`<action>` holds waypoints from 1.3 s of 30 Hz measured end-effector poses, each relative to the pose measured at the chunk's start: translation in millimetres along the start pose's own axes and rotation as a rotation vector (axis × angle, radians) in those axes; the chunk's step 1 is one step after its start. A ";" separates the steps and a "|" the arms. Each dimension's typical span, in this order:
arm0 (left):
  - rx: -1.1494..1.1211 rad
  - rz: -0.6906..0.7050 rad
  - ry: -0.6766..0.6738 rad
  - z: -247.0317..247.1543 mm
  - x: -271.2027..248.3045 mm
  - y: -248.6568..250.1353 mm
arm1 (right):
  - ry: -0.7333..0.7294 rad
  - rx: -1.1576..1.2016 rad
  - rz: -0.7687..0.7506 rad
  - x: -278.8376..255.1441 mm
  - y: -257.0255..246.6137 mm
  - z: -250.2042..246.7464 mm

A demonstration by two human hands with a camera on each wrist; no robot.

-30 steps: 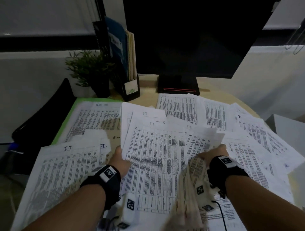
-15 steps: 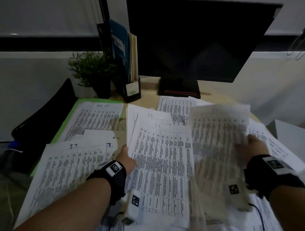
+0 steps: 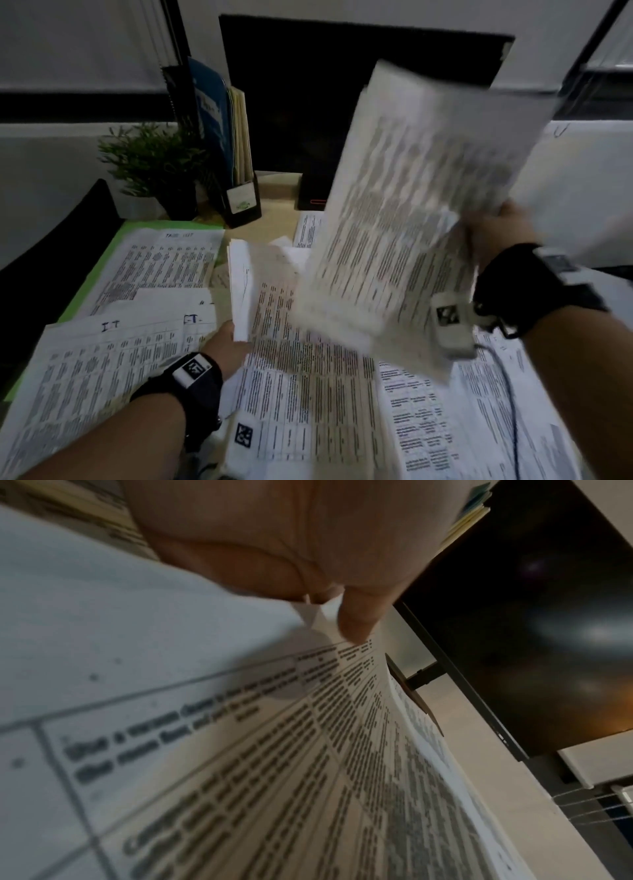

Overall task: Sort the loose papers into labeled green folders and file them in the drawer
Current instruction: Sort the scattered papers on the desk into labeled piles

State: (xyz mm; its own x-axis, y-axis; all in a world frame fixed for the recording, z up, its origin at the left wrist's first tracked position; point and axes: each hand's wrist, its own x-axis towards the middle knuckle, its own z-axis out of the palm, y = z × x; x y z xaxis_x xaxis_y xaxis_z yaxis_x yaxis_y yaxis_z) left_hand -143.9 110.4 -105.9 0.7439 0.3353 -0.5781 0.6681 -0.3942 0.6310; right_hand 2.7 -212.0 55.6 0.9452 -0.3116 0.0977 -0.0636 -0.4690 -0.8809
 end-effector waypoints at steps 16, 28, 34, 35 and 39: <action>-0.230 0.302 -0.080 20.2 -54.8 43.0 | -0.362 -0.321 0.350 -79.1 117.1 74.1; -0.029 0.222 -0.167 -30.0 -59.3 40.3 | -0.668 0.202 0.468 -77.8 96.8 67.0; 0.740 0.050 0.110 -105.2 -37.7 -8.6 | -0.498 0.190 0.508 -84.2 103.9 74.2; 0.856 0.007 0.097 -113.2 -35.5 -18.6 | -0.488 0.203 0.532 -88.5 102.6 73.2; 1.012 -0.071 0.037 -115.7 -29.9 -57.7 | -0.439 0.194 0.587 -101.4 114.8 77.9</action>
State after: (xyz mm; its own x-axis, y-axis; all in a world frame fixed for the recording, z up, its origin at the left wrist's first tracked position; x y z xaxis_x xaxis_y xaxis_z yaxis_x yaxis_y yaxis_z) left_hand -202.8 222.2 -65.2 0.7143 0.4056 -0.5703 0.3957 -0.9062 -0.1489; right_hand -75.5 -169.8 -91.5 0.8169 -0.0889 -0.5700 -0.5765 -0.1611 -0.8011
